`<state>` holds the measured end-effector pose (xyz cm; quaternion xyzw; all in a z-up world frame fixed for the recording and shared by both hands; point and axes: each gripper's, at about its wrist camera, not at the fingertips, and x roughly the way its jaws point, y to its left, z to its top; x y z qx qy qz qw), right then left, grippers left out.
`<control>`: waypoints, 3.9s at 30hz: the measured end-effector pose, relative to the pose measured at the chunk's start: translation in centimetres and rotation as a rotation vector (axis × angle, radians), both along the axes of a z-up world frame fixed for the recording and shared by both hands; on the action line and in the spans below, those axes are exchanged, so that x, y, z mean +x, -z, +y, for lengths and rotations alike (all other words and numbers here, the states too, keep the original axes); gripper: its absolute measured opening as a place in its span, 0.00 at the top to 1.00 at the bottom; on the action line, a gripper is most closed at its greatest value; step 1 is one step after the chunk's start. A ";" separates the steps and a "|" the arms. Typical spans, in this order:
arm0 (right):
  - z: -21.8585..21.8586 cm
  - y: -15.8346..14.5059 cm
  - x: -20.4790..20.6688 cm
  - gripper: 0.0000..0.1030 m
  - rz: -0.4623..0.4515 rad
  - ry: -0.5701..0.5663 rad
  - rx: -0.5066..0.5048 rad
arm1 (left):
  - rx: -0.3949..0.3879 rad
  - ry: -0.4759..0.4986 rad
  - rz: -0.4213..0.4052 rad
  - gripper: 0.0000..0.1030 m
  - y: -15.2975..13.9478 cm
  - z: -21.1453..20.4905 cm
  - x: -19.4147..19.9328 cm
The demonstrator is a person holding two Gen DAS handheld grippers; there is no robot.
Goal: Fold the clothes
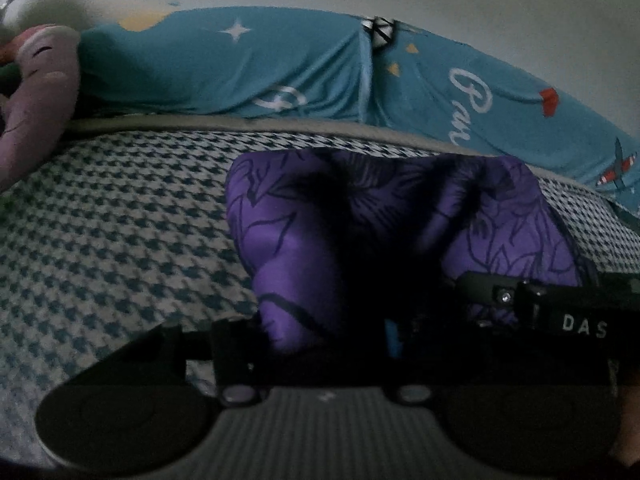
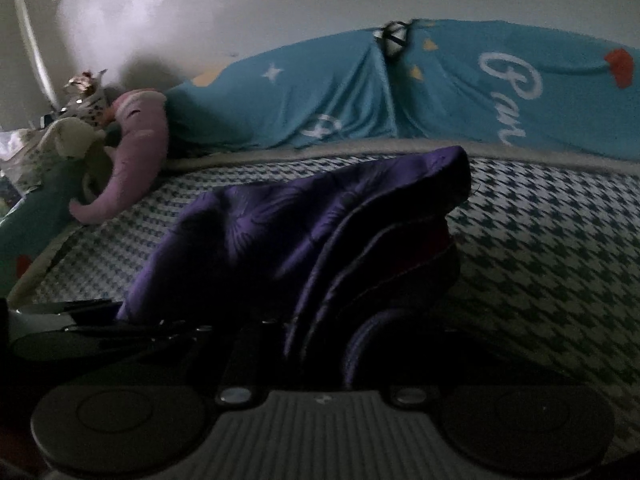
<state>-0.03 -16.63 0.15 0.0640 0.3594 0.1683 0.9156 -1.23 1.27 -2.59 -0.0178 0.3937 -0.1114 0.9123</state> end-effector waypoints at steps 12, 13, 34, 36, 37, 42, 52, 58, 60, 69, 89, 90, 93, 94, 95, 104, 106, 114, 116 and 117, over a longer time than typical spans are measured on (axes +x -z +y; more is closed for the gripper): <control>5.3 -0.9 0.0 0.77 -0.055 -0.107 0.052 | 0.019 -0.125 -0.069 0.54 -2.1 5.4 -2.2; 5.8 -1.0 0.1 0.77 -0.059 -0.115 0.058 | 0.025 -0.138 -0.077 0.54 -2.3 5.9 -2.3; 18.0 0.1 3.7 0.77 -0.093 -0.358 0.138 | 0.097 -0.410 -0.120 0.54 -3.0 16.5 -3.9; 19.2 -0.1 3.9 0.77 -0.107 -0.380 0.128 | 0.096 -0.440 -0.124 0.54 -3.0 17.6 -3.8; 19.7 -0.1 4.1 0.77 -0.112 -0.387 0.125 | 0.094 -0.453 -0.126 0.54 -3.0 18.1 -3.8; 21.9 0.0 5.3 0.77 -0.131 -0.405 0.142 | 0.085 -0.516 -0.136 0.54 -3.1 20.4 -3.2; 23.4 2.7 8.0 0.48 -0.134 -0.297 0.086 | 0.113 -0.666 -0.113 0.44 -2.0 24.2 -1.1; 19.6 1.6 9.3 0.44 -0.154 -0.188 0.138 | 0.126 -0.752 -0.176 0.18 -2.4 26.0 -1.6; 19.3 1.0 8.9 0.48 -0.165 -0.204 0.148 | 0.128 -0.762 -0.192 0.17 -2.8 26.2 -1.8; 21.9 1.3 7.1 0.53 -0.138 -0.404 0.142 | 0.076 -0.797 -0.113 0.13 -1.6 27.6 -1.8; 23.8 5.7 7.9 0.61 -0.013 -0.410 0.004 | 0.004 -0.781 0.072 0.00 2.0 29.1 -0.9; 23.8 5.6 7.8 0.60 -0.012 -0.409 0.005 | 0.009 -0.777 0.073 0.00 2.1 29.1 -0.8; 23.6 5.0 7.5 0.57 -0.006 -0.408 0.019 | 0.008 -0.781 0.079 0.00 2.0 29.1 -0.9; 23.5 4.7 7.3 0.55 -0.004 -0.409 0.019 | 0.004 -0.784 0.080 0.00 2.0 29.1 -0.9; 23.4 4.4 7.1 0.55 -0.004 -0.409 0.017 | 0.003 -0.786 0.080 0.00 1.9 29.1 -0.9; 23.5 1.9 5.4 0.47 0.052 -0.350 -0.057 | 0.013 -0.781 0.084 0.00 0.1 28.3 -1.5; 23.7 1.5 4.9 0.46 0.061 -0.355 -0.068 | 0.027 -0.773 0.077 0.00 -0.3 27.8 -1.8; 23.4 0.4 2.9 0.43 0.117 -0.337 -0.109 | 0.039 -0.754 0.086 0.00 -1.2 26.9 -3.0; 22.8 0.4 2.6 0.40 0.141 -0.332 -0.112 | 0.039 -0.746 0.101 0.00 -1.1 26.6 -3.3; 22.6 0.4 2.5 0.39 0.151 -0.328 -0.116 | 0.038 -0.742 0.107 0.00 -1.1 26.5 -3.4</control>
